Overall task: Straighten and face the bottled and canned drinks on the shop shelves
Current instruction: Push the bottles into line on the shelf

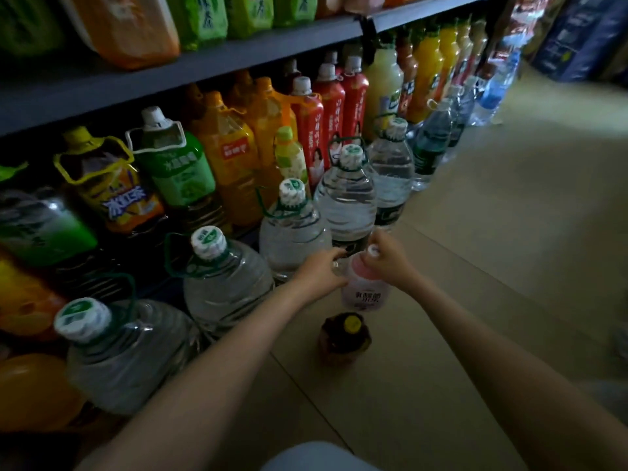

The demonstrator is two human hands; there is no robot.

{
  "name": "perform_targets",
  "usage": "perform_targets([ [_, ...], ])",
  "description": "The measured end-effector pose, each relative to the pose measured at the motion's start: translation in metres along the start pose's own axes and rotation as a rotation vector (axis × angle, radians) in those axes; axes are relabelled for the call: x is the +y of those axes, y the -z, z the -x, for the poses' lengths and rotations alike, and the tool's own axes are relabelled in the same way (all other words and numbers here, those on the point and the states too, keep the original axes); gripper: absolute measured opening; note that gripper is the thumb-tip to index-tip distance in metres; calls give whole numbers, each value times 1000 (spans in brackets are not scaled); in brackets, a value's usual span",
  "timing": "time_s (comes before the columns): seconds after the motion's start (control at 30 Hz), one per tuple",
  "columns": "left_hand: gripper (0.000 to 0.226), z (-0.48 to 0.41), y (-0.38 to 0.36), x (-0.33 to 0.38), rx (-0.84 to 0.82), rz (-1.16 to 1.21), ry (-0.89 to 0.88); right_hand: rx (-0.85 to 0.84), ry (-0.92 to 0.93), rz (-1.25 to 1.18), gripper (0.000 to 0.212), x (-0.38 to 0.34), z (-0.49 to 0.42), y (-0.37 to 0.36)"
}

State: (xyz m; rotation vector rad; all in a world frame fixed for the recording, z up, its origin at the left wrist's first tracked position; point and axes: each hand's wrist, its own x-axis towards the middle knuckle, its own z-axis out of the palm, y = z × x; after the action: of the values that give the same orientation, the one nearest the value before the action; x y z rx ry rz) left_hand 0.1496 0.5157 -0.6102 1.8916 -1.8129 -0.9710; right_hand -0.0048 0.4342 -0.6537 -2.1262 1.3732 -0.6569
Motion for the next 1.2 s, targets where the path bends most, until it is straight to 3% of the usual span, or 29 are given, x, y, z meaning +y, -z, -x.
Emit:
perform_targets([
  [0.3,50,-30,-1,-47,-33,18,112,-87,-342,56,11,39,-1,-56],
  [0.47,39,-39,22,-36,-87,126,189,-342,-452,331,34,14,-12,-36],
  [0.53,31,-34,43,-22,-50,225,225,-351,-436,377,38,-21,-25,-17],
  [0.67,23,-12,118,15,69,436,322,-146,-374,166,24,-129,-55,23],
  [0.83,12,27,226,72,298,550,391,-38,-323,-181,8,-262,-74,78],
  [1.0,15,45,309,134,566,560,497,-87,-341,-397,17,-339,-98,136],
  [1.2,29,44,364,191,927,621,682,-98,-397,-504,38,-368,-115,196],
])
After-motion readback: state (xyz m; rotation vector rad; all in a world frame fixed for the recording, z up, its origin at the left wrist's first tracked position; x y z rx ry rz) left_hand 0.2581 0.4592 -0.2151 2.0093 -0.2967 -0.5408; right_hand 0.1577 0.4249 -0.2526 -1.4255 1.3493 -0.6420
